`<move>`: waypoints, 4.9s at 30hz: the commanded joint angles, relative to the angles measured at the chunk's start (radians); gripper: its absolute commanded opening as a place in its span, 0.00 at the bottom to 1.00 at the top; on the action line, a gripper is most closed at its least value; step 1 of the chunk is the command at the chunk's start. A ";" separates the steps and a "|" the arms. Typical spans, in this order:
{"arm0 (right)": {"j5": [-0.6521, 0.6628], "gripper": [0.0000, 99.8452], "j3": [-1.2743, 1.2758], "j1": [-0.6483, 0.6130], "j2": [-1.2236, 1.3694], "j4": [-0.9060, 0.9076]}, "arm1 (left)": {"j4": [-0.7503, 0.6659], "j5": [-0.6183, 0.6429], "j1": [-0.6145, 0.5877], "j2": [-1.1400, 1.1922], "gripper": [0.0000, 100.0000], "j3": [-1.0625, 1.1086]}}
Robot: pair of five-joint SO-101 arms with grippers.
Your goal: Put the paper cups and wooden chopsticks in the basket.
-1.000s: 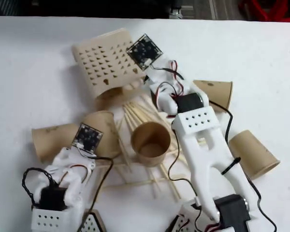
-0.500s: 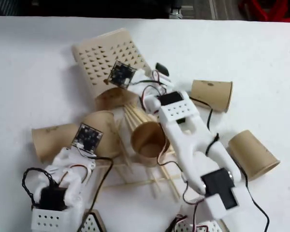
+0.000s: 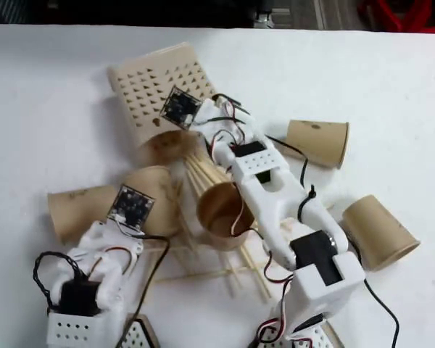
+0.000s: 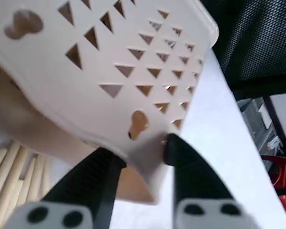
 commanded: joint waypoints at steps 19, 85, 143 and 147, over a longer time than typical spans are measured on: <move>-0.078 0.02 -0.172 0.090 -0.420 0.479 | -0.020 -0.009 -0.010 -0.005 0.02 -0.009; -0.298 0.25 -0.856 -0.042 0.001 0.773 | -0.018 -0.009 -0.010 -0.005 0.02 -0.008; 0.015 0.06 -0.859 -0.082 0.024 1.182 | -0.018 -0.009 -0.010 -0.005 0.02 -0.008; -0.087 0.20 -0.895 -0.070 -0.015 1.182 | -0.018 -0.009 -0.010 -0.005 0.02 -0.008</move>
